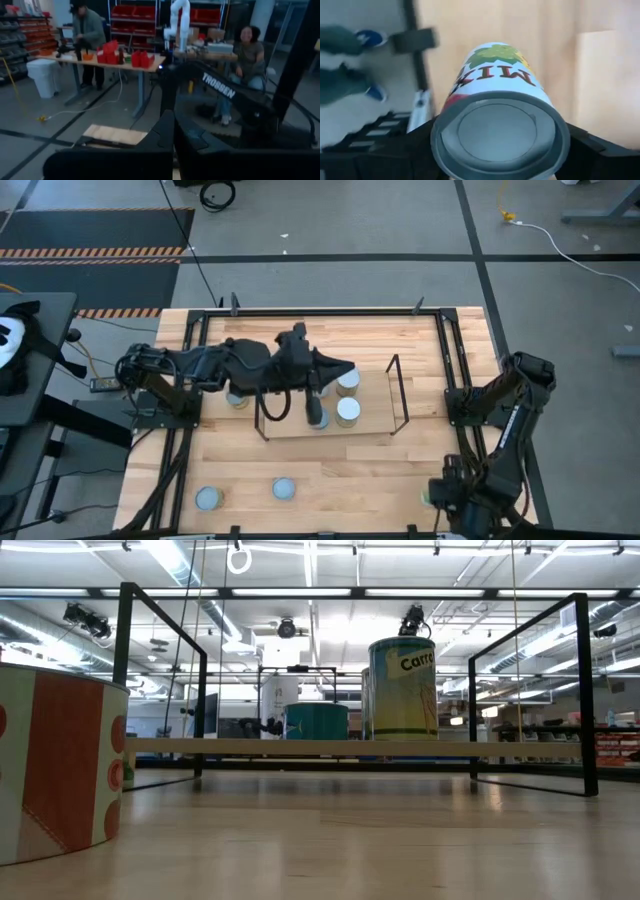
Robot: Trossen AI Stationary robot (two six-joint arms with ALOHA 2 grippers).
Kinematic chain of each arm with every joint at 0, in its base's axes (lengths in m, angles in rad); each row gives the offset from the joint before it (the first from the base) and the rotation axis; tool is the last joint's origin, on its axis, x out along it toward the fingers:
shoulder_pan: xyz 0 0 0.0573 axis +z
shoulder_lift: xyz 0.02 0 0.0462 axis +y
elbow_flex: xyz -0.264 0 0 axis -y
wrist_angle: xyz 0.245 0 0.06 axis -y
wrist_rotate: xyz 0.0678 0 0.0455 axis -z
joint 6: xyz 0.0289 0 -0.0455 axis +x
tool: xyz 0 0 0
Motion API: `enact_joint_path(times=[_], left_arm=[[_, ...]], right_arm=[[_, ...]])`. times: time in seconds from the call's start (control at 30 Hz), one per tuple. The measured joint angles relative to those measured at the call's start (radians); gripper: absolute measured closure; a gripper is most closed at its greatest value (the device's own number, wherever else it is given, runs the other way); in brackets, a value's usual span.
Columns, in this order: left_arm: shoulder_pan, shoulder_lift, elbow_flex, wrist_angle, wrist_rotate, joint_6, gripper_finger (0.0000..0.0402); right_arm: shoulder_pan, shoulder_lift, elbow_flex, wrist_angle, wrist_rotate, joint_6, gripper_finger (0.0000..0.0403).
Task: Pick and place cans onto a shelf
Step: Put the canned mixed fruit on the shelf
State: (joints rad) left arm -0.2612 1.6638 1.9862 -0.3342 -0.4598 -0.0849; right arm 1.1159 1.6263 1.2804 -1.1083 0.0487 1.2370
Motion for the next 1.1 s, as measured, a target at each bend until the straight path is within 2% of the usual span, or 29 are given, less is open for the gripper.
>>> enact_joint_path(times=[0.17,0.33,0.6,0.77,0.9,1.1], left_arm=[[0.023,0.0,0.0,0.036,0.0,-0.013,0.0395],[0.036,0.0,0.0,0.079,0.001,-0.091,0.0395],[0.0,0.0,0.0,0.088,0.043,-0.081,0.0395],[0.0,0.0,0.0,0.088,0.016,-0.076,0.0395],[0.0,0.0,0.0,0.088,0.005,-0.076,0.0395],[-0.02,0.0,0.0,0.057,0.041,-0.075,0.0395]], right_arm=[[-0.04,-0.048,0.0,-0.062,-0.012,0.018,0.0119],[-0.047,-0.117,0.0,-0.059,-0.015,0.021,0.012],[-0.089,-0.203,0.012,-0.075,-0.024,0.051,0.0119],[-0.152,-0.163,0.132,-0.13,-0.04,0.003,0.0118],[-0.176,-0.093,0.243,-0.211,-0.013,-0.075,0.0118],[-0.19,-0.026,0.302,-0.264,0.008,-0.106,0.0117]])
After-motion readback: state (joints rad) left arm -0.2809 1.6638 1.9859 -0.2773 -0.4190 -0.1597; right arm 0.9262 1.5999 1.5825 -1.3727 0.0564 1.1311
